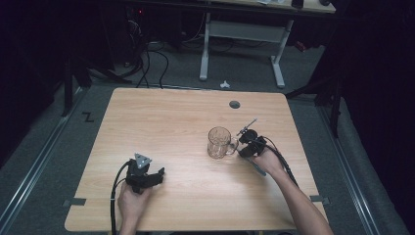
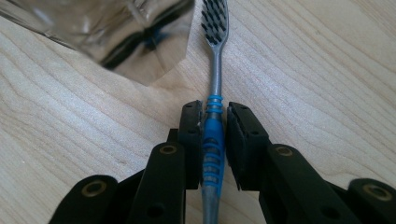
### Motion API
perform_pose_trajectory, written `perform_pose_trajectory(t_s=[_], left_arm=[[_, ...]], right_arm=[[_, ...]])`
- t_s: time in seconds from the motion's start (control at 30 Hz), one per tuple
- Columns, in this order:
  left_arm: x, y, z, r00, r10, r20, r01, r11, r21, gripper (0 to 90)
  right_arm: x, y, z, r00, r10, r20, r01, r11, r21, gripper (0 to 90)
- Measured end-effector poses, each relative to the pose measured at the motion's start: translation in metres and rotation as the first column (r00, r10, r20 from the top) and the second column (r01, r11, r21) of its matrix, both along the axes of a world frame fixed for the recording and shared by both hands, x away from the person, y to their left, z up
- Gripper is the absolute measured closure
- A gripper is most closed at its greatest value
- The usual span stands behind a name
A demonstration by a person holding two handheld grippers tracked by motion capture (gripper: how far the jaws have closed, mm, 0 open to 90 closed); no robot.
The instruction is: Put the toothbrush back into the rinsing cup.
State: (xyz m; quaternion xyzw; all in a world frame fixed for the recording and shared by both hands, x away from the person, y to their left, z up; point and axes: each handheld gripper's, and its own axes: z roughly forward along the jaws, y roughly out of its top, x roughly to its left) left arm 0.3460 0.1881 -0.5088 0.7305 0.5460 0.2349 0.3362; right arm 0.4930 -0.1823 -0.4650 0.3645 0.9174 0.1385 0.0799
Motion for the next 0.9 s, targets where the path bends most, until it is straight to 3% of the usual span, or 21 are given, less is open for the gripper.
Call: perform_pose_trajectory(t_s=[0.23, 0.63, 0.9], left_arm=[[0.000, 0.000, 0.000, 1.0000, 0.000, 0.000, 0.000, 1.0000, 0.000, 25.7], [0.000, 0.000, 0.000, 1.0000, 0.000, 0.000, 0.000, 1.0000, 0.003, 25.6], [0.000, 0.000, 0.000, 1.0000, 0.000, 0.000, 0.000, 1.0000, 0.004, 25.7]], right_arm=[[0.005, -0.002, 0.001, 0.9994, -0.005, -0.034, 0.005, 1.000, -0.003, 77.9], [0.008, -0.006, 0.002, 0.9987, -0.014, -0.049, 0.014, 1.000, 0.000, 79.0], [0.007, -0.012, 0.003, 0.9992, -0.020, -0.036, 0.020, 1.000, 0.023, 79.1]])
